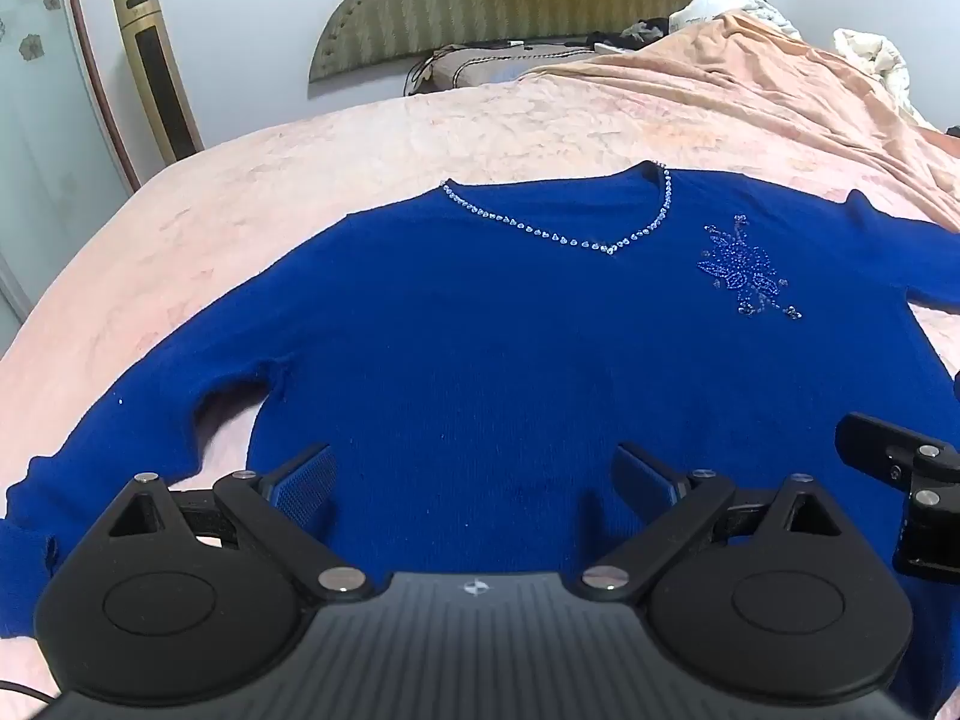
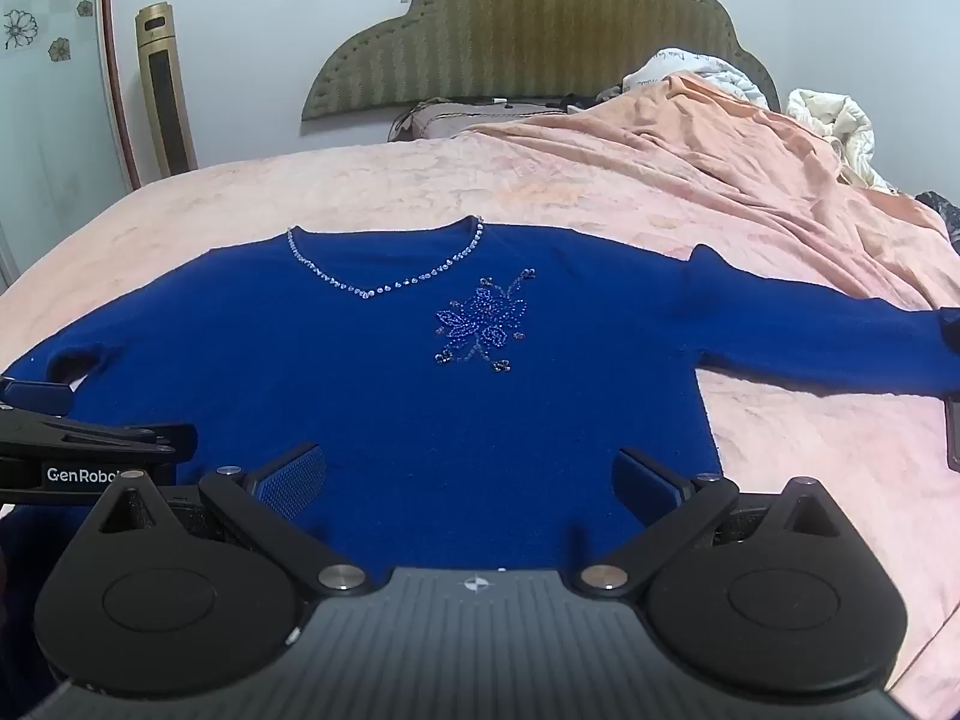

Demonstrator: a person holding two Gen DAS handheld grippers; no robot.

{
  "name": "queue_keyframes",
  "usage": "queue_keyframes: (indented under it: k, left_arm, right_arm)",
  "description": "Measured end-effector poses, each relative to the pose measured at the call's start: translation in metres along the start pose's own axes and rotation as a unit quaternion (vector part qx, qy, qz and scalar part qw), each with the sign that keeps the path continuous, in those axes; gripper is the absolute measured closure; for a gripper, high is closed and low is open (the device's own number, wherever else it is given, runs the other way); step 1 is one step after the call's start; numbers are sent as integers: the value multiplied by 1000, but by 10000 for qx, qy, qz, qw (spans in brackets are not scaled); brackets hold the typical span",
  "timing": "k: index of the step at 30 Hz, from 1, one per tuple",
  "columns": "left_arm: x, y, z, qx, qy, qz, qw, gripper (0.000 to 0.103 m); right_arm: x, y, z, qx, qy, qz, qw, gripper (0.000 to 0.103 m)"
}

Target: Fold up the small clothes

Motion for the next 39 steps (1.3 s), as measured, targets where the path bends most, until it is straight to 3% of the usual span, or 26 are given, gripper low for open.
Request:
queue_keyframes:
  k: [12,17,21,27,39]
  left_arm:
    - [-1,-8,2,133,-37,172,9998,4]
    - [1,-6,3,-65,-22,77,9999,4]
    - [1,-9,6,-429,208,140,9988,4]
    - [1,-9,0,-199,-33,138,9997,4]
    - [3,-10,-2,-133,-169,135,9997,4]
  right_arm:
    - [-1,4,9,45,114,-59,9999,0]
    - [-2,3,10,132,177,-79,9997,0]
    - [-3,4,15,206,222,-82,9995,0]
    - [-4,8,19,240,355,-143,9990,0]
    - [-6,16,30,333,802,-301,9958,0]
Point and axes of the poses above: each gripper's, at about its wrist camera, not at the fingertips, and y roughly the way its jaws point, z to its right, x to its underside, the point moved 4 cm from there along y, roughly the way its jaws point, and after that the axes turned 11 degrees about y, right-handed, at the moved point
